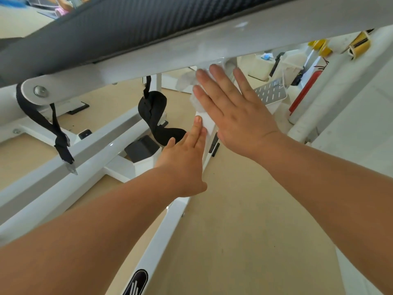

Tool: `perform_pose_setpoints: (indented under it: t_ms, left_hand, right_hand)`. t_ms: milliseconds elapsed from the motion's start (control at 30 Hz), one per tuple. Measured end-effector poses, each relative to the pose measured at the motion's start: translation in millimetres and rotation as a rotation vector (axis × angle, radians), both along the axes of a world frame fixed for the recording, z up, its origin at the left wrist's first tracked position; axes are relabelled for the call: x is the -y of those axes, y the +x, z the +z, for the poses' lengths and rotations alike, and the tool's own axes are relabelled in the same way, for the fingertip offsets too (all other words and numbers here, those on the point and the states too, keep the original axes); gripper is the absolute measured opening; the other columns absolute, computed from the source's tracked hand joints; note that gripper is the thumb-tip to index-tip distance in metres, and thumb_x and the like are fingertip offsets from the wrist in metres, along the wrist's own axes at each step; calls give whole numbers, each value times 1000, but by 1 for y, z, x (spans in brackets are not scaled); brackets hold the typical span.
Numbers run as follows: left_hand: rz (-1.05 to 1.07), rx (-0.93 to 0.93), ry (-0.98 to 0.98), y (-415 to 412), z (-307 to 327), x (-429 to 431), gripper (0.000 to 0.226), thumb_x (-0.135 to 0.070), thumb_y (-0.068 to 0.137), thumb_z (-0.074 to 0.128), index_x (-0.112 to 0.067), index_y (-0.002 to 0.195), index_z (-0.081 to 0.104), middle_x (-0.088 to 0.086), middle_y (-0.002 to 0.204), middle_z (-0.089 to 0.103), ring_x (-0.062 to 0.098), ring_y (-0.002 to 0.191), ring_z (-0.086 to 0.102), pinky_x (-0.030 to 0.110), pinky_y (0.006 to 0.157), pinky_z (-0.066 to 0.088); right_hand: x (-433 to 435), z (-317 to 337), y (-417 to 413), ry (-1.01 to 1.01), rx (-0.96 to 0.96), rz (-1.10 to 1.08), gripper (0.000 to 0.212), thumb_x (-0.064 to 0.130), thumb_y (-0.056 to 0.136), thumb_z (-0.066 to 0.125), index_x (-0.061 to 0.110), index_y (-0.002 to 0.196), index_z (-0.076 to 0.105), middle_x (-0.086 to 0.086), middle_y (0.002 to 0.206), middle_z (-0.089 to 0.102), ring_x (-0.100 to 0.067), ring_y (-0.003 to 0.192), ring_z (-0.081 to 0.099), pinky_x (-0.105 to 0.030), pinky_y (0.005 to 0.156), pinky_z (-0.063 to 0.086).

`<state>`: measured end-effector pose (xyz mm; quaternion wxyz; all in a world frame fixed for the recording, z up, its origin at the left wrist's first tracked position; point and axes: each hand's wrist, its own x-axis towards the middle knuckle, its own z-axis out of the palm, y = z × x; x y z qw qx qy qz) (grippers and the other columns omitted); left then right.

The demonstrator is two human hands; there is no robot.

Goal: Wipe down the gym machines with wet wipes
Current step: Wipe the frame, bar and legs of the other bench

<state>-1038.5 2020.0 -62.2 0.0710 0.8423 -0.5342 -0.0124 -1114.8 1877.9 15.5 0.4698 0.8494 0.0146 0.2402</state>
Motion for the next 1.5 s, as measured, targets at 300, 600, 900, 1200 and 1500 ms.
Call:
perform_pose_setpoints:
  t_ms: [300, 600, 900, 1200, 1500]
  left_hand:
    - [-23, 15, 21, 4, 5, -5, 131, -67, 78, 67, -13, 156, -24, 2, 159, -40, 19, 156, 2, 43, 126, 13]
    - [8, 297, -185, -3, 36, -30, 93, -35, 92, 62, -12, 161, 3, 6, 170, -3, 24, 156, 6, 41, 126, 3]
    - [-28, 633, -219, -4, 77, -8, 82, -17, 82, 48, -3, 158, 21, 15, 168, 9, 32, 156, 7, 54, 124, 5]
    - [-81, 634, -280, 4, 80, -8, 79, -4, 79, 42, -3, 157, 27, 13, 167, 16, 32, 154, 12, 54, 122, 9]
    - [-42, 630, -254, 1, 72, -5, 82, -4, 87, 55, -6, 159, 16, 12, 168, 8, 30, 155, 5, 52, 123, 8]
  right_hand:
    - [3, -24, -11, 154, 73, 41, 75, 17, 96, 41, -1, 161, 10, -18, 170, 8, -34, 157, 10, -49, 129, 7]
    - [-35, -106, -13, 1337, 553, 27, 79, 34, 96, 42, 0, 161, 12, -14, 171, -3, -26, 159, -2, -44, 128, 10]
    - [-41, -96, 33, 2187, 515, 351, 96, 25, 80, 41, 19, 164, -5, 7, 172, -8, -12, 158, -9, -52, 128, 4]
    - [-48, -127, 31, 2210, 507, 177, 95, 13, 85, 53, 25, 161, -3, 6, 168, 12, -20, 154, 15, -53, 126, 17]
    - [-43, -63, 39, 1892, 473, 356, 93, 2, 91, 54, 8, 163, -5, -7, 171, -13, -17, 157, -15, -42, 127, -4]
